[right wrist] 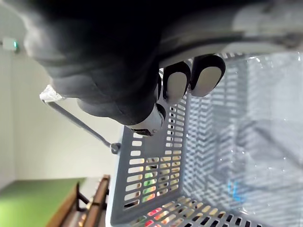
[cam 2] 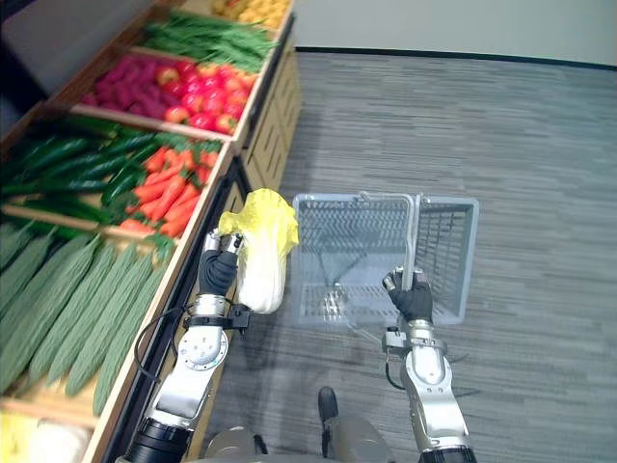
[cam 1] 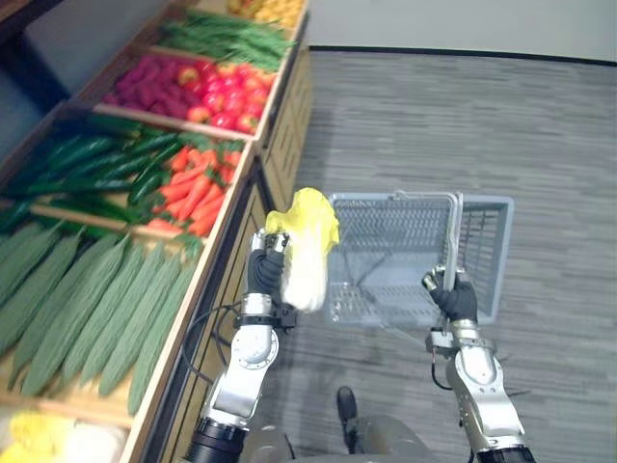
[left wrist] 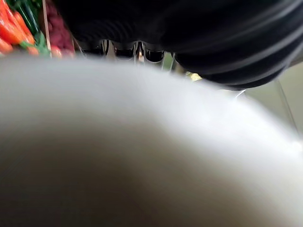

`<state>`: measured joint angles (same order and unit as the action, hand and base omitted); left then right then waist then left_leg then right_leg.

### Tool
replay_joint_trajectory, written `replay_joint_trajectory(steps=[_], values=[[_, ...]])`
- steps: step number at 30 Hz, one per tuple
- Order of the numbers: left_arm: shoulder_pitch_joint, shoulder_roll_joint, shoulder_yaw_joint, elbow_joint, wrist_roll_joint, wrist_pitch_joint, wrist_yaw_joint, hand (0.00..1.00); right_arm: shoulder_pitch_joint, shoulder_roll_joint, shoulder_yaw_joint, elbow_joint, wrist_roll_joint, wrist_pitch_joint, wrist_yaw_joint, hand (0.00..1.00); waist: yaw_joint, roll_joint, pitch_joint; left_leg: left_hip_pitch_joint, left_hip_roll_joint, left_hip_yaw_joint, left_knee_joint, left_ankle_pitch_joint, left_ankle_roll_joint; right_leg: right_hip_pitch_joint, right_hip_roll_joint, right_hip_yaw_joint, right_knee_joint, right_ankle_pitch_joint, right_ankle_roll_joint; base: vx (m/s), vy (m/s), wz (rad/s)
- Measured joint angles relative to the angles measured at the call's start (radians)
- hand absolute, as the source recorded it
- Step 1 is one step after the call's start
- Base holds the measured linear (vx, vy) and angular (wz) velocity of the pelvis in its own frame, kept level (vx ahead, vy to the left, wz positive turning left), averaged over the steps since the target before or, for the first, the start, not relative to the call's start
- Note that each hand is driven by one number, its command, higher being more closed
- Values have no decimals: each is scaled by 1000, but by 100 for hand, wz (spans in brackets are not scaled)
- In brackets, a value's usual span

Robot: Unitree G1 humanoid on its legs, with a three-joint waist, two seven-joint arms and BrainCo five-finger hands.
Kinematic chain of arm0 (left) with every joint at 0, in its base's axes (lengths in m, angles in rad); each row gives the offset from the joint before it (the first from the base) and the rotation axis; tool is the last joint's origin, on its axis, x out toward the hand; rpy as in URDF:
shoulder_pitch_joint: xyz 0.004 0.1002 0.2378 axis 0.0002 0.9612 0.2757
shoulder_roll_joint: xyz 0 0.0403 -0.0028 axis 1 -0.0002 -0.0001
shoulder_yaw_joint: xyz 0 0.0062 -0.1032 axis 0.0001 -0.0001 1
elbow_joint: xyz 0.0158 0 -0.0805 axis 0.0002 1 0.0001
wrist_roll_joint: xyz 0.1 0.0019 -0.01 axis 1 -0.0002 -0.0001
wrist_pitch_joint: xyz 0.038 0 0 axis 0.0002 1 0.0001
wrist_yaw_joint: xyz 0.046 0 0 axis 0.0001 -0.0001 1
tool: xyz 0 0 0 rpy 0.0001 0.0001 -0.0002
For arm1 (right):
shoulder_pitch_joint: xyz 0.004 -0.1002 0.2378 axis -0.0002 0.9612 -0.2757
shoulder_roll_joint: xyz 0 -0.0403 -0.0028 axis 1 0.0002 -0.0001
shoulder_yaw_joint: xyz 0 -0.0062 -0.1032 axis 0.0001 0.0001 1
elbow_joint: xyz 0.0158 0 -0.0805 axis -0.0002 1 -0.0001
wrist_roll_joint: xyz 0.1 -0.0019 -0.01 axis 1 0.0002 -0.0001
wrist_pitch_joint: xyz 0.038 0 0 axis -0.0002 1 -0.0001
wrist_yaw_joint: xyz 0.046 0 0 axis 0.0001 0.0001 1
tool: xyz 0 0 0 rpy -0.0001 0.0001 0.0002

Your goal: Pick vegetable in the basket

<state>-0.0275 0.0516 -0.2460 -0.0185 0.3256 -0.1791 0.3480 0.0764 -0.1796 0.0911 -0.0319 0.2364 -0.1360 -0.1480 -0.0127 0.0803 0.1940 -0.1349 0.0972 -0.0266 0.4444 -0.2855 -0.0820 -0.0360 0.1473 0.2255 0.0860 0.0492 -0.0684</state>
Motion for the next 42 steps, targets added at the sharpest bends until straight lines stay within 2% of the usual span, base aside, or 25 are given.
replay_joint_trajectory(steps=[1, 2, 3, 6, 11, 17, 18, 23, 28, 35, 37, 42], values=[[0, 0, -7, 6, 2, 0, 0, 100, 2, -4, 5, 0, 10, 1, 1, 100, -1, 12, -7, 0, 4, 0, -31, 21, 12, -2, 12, 11, 0, -4, 6, 86, 330, -88], [-5, 11, -31, 40, 24, 5, -5, 100, 13, 0, 16, -3, 33, 12, 18, 100, -2, 0, -16, 24, -2, 33, -74, 71, 41, 11, 1, 49, -20, -7, 35, 120, 300, -60], [-25, 16, -44, 67, 42, 14, -18, 100, 25, 0, 29, -6, 59, 12, 23, 100, -8, -13, -15, 44, -21, 42, -122, 95, 53, 12, -25, 55, -29, -7, 42, 145, 267, -40], [-62, 23, -79, 96, 63, 23, -25, 100, 45, -2, 40, -6, 138, 23, 28, 100, -13, -18, -17, 67, -61, 57, -201, 140, 82, 13, -72, 64, -62, 3, 63, 95, 172, 2], [-97, 46, -100, 156, 82, 49, -43, 100, 54, -1, 91, -6, 214, 38, 62, 100, -14, -26, -19, 75, -81, 72, -241, 151, 96, 13, -96, 79, -96, 13, 78, 70, 121, -8], [-125, 53, -134, 270, 121, 92, -64, 100, 63, 26, 192, -5, 266, 58, 99, 100, -13, -65, -25, 75, -84, 82, -272, 154, 97, 3, -101, 84, -112, 15, 81, 24, 33, -4], [-133, 53, -141, 296, 132, 101, -66, 0, 63, 29, 201, -5, 279, 60, 105, 100, -15, -69, -25, 71, -84, 83, -273, 154, 97, -2, -101, 84, -112, 15, 81, 0, 0, 0], [-145, 52, -145, 337, 181, 127, -83, 0, 65, 28, 231, -5, 337, 70, 110, 100, -22, -77, -28, 80, -85, 83, -297, 164, 98, -4, -102, 82, -112, 15, 81, 0, 0, 0], [-154, 50, -144, 395, 197, 140, -84, 0, 69, 23, 268, 3, 342, 75, 110, 100, -25, -92, -30, 90, -85, 83, -319, 177, 95, -4, -102, 82, -113, 15, 81, 0, 0, 0], [-148, 48, -136, 393, 194, 152, -84, 0, 88, 29, 250, 8, 246, 79, 104, 100, -26, -108, -34, 106, -96, 79, -362, 203, 99, -1, -112, 77, -125, 18, 84, 0, 10, 2], [-125, 45, -132, 336, 168, 152, -85, 0, 98, 45, 212, 8, 199, 81, 101, 100, -25, -108, -34, 113, -101, 76, -378, 210, 101, 0, -117, 75, -126, 18, 85, 12, 41, 4], [12, 13, -103, 102, -14, 88, -88, 0, 121, 109, 104, 9, 86, 82, 53, 100, -25, -109, -35, 131, -108, 55, -384, 213, 105, 26, -127, 53, -136, 16, 88, 10, 38, 12]])
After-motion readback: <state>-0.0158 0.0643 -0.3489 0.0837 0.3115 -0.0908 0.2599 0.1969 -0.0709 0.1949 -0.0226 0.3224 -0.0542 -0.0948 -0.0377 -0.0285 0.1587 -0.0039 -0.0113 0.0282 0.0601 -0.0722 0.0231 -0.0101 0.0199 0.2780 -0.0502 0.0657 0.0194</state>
